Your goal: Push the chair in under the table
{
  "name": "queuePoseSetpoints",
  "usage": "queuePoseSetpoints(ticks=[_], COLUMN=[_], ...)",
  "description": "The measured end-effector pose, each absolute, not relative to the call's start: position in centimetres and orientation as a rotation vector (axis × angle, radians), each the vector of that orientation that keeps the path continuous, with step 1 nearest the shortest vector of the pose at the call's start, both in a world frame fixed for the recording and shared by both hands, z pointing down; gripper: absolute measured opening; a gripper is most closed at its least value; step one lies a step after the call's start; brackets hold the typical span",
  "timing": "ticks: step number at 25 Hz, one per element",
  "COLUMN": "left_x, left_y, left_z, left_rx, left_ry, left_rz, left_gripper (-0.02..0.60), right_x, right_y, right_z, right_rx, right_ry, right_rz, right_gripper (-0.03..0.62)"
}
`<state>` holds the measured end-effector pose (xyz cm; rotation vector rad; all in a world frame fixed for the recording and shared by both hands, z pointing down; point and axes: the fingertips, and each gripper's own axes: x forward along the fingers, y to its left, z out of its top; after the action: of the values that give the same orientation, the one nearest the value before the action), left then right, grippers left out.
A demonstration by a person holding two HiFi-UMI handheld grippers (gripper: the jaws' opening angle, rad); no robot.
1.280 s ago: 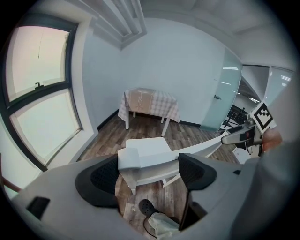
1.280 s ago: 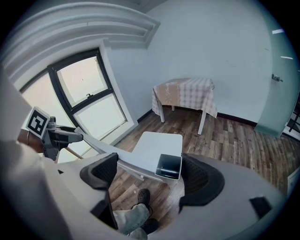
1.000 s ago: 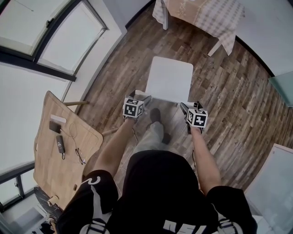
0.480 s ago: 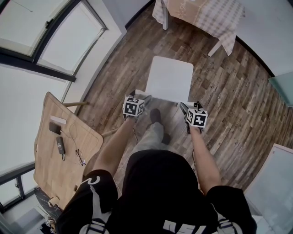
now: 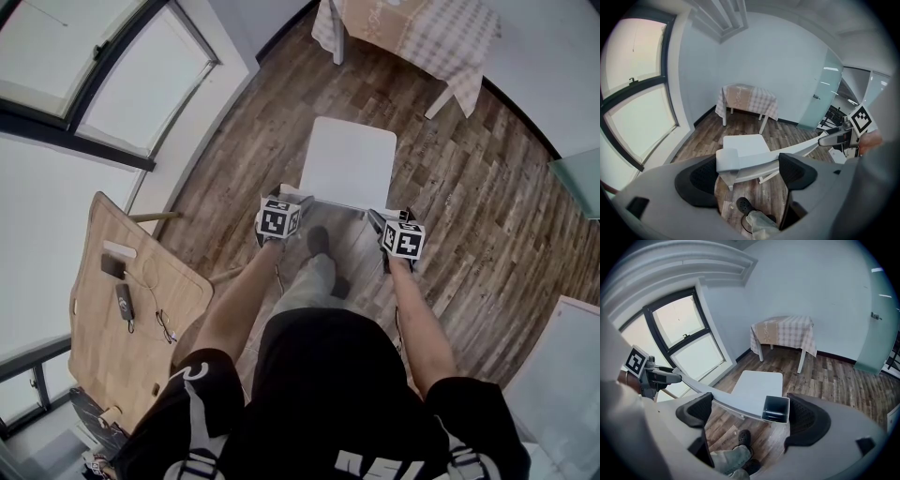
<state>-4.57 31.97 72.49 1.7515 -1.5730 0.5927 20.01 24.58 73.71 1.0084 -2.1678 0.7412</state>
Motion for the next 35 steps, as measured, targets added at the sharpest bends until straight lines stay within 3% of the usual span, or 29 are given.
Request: queuePoseSetpoints(ticks=[35], left_x=[-7.7], left_y=[19.6], left_z=[72.4], left_rx=[1.777], left_ry=[-1.51], left_rz=[0.635], left_gripper=[0.393], right_x=[17.0], right_y=[13.5], right_z=[73.9], right_rx=[1.003], right_ry=[-2.166], right_rz=[0.812], right_gripper=[0.512])
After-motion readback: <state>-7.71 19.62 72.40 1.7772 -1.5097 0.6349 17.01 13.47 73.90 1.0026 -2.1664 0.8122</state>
